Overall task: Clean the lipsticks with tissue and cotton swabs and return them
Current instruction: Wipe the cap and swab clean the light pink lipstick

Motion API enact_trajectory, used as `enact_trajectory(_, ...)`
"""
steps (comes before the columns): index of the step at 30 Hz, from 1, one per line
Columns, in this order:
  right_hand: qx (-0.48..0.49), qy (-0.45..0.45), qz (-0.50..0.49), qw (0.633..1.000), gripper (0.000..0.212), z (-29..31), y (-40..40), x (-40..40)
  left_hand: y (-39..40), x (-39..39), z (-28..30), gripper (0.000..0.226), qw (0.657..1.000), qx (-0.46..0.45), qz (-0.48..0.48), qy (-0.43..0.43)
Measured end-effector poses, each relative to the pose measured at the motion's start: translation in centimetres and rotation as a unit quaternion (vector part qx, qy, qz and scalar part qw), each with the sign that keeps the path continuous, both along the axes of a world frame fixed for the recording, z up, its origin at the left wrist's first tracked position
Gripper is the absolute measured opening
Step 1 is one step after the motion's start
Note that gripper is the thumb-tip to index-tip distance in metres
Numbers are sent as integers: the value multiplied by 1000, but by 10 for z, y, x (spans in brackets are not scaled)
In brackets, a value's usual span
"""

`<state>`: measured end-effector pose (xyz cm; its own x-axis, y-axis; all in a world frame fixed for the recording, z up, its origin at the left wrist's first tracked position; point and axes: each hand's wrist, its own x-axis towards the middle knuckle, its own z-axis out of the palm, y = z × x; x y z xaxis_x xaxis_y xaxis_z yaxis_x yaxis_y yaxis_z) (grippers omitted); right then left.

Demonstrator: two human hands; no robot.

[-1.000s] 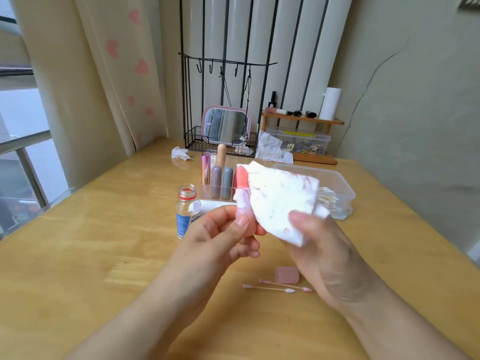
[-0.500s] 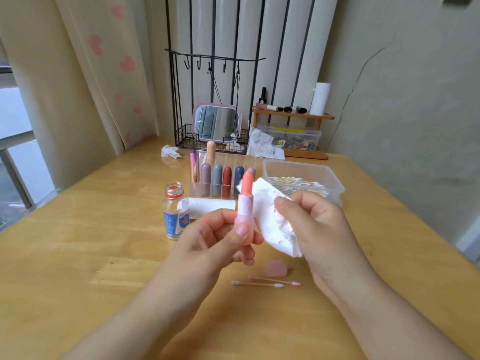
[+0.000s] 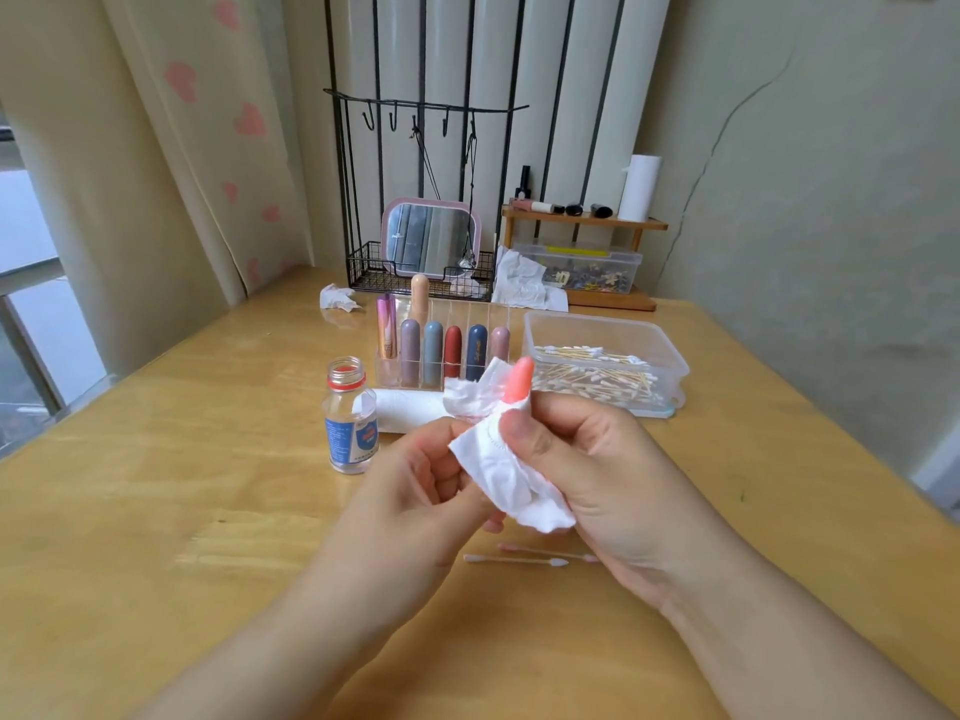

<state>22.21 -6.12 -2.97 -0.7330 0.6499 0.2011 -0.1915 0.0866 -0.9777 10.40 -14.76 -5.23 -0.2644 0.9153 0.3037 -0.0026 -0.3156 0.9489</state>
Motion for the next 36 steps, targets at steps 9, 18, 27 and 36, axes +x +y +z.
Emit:
enact_trajectory(9,-71,18,21,997,28,2,0,4,1,-2,1,29,973,-57,-124,-188)
enact_trajectory(18,-32,12,-10,999,62,-9,2,-2,5,-3,-3,54,990,-25,-3,-142)
enact_trajectory(27,20,4,-27,999,60,-9,-1,-3,5,-5,-2,57,992,-33,9,-119)
enact_trajectory(36,-8,1,-31,999,35,-9,2,-1,4,-1,-3,38,987,-36,-2,-157)
